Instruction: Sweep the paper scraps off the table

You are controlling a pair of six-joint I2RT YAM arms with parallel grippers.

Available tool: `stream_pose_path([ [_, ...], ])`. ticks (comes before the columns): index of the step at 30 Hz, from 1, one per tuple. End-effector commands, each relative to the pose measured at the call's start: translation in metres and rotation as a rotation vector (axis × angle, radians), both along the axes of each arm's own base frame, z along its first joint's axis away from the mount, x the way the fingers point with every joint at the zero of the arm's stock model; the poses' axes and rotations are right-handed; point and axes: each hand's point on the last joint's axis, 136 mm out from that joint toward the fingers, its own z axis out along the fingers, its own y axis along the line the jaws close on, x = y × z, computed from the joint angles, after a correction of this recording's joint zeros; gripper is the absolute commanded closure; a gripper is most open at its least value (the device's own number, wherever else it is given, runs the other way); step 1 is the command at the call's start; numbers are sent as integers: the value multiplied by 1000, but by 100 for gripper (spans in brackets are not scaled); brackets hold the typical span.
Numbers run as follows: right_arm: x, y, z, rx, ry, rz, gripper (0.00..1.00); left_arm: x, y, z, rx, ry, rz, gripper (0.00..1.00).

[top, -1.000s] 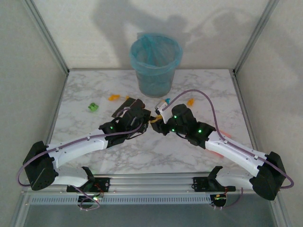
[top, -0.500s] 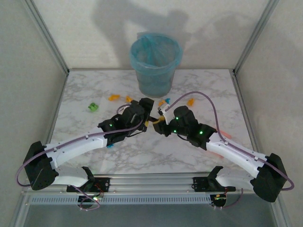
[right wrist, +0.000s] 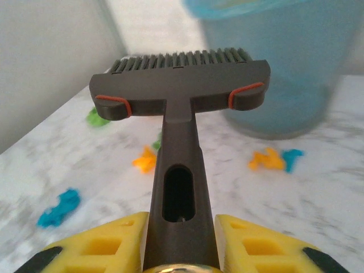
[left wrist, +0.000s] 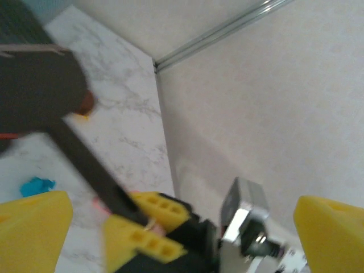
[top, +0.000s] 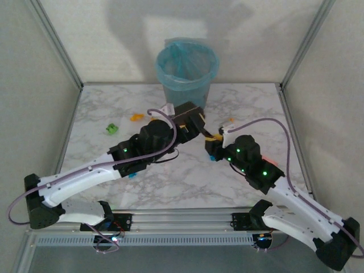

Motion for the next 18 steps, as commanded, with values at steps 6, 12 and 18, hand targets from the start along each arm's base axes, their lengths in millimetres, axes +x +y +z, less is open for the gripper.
stream_pose_path([
  [6, -7, -100, 43, 188, -135, -413, 100, -18, -1, -14, 365, -226, -42, 0],
  [12, -22, -149, 51, 232, -141, -618, 100, -17, -42, -71, 634, -250, -117, 1],
  [18, -28, -183, 19, 122, -35, -813, 100, -2, -101, -137, 817, -210, -282, 0],
])
